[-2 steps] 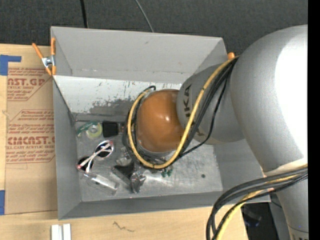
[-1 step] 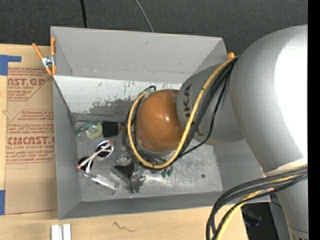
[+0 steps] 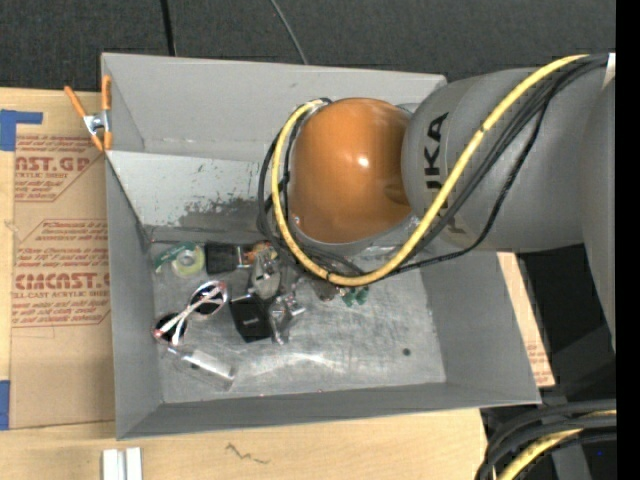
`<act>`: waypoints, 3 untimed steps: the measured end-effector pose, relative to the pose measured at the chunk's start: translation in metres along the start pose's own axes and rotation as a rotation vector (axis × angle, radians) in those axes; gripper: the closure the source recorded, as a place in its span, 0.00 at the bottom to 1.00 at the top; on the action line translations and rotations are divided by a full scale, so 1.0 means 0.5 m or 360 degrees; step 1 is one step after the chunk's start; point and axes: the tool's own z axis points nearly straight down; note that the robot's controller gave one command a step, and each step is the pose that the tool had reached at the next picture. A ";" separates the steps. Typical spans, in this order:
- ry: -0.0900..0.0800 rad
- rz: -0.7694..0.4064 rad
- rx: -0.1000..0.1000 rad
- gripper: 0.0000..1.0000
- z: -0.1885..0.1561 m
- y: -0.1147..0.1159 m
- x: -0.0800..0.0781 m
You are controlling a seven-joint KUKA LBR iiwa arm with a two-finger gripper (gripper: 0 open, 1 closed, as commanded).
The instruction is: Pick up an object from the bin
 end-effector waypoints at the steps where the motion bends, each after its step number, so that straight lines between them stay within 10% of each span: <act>1: 0.0001 0.0000 0.0000 1.00 0.000 0.000 0.000; 3: 0.0001 0.0199 0.0000 1.00 0.022 0.022 -0.015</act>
Offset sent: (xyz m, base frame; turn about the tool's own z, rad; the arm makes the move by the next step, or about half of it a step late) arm -0.0049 0.0079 -0.0114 0.1551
